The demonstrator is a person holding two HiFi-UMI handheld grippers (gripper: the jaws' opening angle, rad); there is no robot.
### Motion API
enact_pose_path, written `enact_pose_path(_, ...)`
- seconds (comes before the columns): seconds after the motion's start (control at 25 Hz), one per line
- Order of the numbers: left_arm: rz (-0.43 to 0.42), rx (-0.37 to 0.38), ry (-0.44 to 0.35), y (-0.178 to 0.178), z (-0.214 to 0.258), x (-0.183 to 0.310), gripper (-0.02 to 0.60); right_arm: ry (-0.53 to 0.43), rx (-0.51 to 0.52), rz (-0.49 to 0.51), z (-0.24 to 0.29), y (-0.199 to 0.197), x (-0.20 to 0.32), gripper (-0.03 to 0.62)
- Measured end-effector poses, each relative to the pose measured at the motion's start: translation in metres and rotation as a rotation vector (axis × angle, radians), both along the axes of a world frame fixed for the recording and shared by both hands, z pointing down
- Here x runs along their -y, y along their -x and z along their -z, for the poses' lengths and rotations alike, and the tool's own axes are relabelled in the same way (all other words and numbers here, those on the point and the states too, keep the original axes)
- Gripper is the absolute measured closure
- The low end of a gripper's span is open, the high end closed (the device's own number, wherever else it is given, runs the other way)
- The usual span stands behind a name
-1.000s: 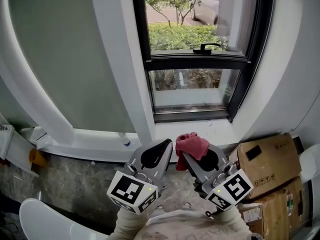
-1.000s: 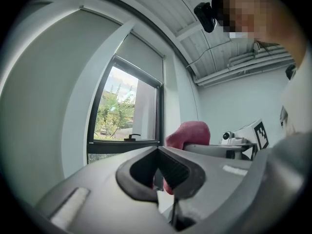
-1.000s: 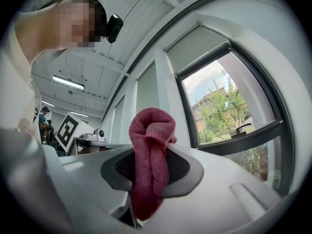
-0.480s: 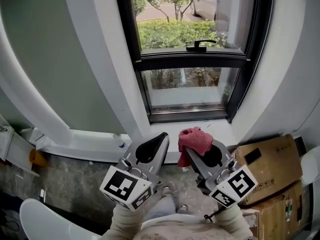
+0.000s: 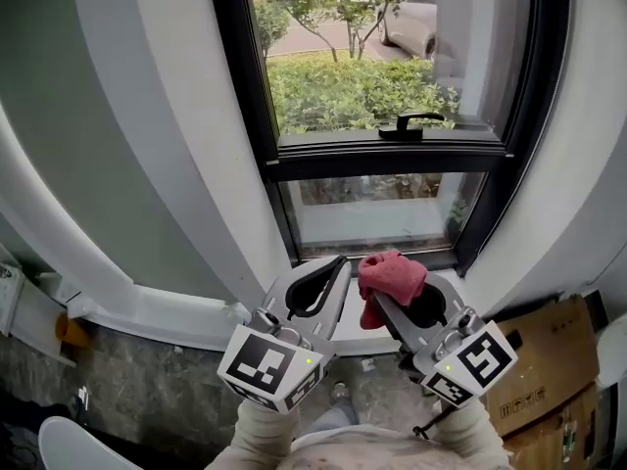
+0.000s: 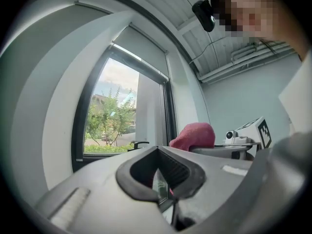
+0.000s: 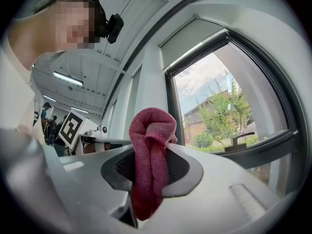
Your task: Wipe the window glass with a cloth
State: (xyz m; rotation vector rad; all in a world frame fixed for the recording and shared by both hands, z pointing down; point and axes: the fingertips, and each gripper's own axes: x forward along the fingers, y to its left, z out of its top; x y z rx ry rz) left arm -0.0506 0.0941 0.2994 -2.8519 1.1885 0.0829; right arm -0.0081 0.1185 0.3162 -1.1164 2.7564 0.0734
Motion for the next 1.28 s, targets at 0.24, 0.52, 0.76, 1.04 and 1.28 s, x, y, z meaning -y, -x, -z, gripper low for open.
enact_pose_path(0.24,0.008,-0.001,-0.022,0.017,0.016,0.072,0.581,-0.038,-0.003,0.012,0.021,0.02,0.074,0.473)
enact_pose_path(0.52,0.0,-0.021,-0.002,0.021,0.012,0.131,0.581,-0.016,-0.005,0.01,0.016,0.026,0.131,0.473)
enact_pose_path(0.76,0.051,-0.037,0.011,0.015,0.008,0.169,0.581,-0.007,-0.014,0.056,0.012,0.019,0.168,0.473)
enact_pose_path(1.04,0.17,-0.033,-0.01,-0.007,0.02,0.207,0.581,-0.035,-0.005,0.175,0.025,-0.002,0.211,0.473)
enact_pose_path(1.28,0.283,-0.028,-0.028,-0.025,0.029,0.233,0.581,-0.07,-0.051,0.28,0.037,-0.021,0.25,0.473)
